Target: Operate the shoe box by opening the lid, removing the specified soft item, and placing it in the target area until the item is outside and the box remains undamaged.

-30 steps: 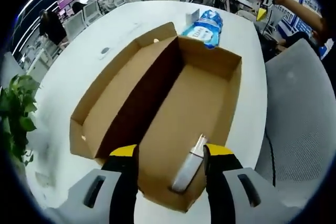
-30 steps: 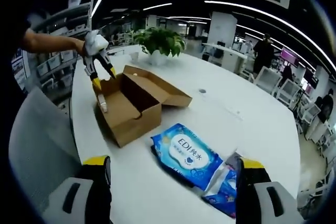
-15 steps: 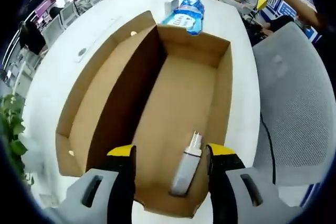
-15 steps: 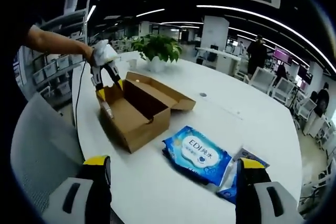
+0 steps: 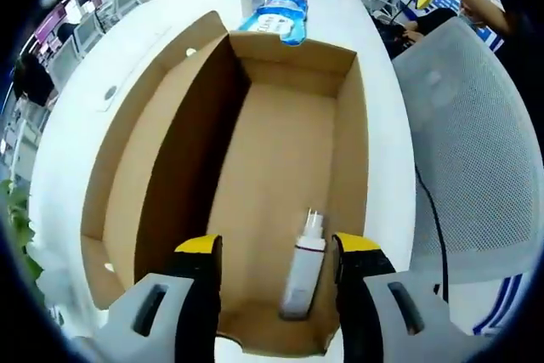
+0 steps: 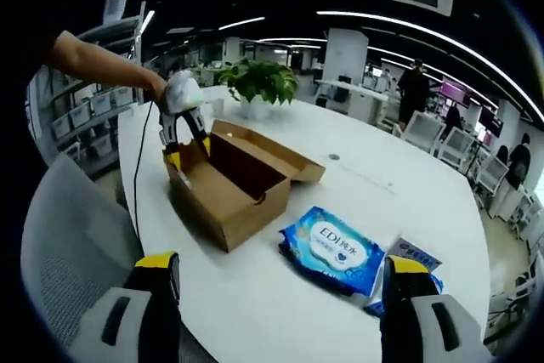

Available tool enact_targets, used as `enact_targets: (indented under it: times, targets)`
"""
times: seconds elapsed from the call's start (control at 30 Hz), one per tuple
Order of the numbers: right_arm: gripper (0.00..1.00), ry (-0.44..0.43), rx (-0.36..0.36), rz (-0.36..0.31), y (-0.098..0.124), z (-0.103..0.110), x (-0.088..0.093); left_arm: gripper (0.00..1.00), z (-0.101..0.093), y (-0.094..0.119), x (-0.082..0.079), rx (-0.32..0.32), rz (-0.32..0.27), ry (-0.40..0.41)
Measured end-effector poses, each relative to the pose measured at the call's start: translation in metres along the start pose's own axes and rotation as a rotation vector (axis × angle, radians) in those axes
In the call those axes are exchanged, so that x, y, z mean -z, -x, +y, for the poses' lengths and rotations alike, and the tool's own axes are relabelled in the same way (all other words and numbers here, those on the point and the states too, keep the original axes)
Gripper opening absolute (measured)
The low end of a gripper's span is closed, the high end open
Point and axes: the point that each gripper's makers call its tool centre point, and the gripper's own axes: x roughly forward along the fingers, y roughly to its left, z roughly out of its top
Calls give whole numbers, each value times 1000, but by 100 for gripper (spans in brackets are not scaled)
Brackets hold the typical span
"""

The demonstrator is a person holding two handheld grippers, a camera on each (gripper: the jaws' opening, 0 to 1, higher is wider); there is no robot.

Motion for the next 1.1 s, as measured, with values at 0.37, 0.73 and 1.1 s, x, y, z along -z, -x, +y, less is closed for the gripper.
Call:
enact_targets:
  times: [0.37,0.73,1.1]
  targets:
    - [100,-81,28,-21,8,8,3,51,-4,-14,9,54,49,-71]
    - [100,-130,45,-16,9,3,12,40,-9,-30,18,96,53,-67]
    - [100,-148,45,-7,5,4,17,35,-14,-31,14,105,-2,-37]
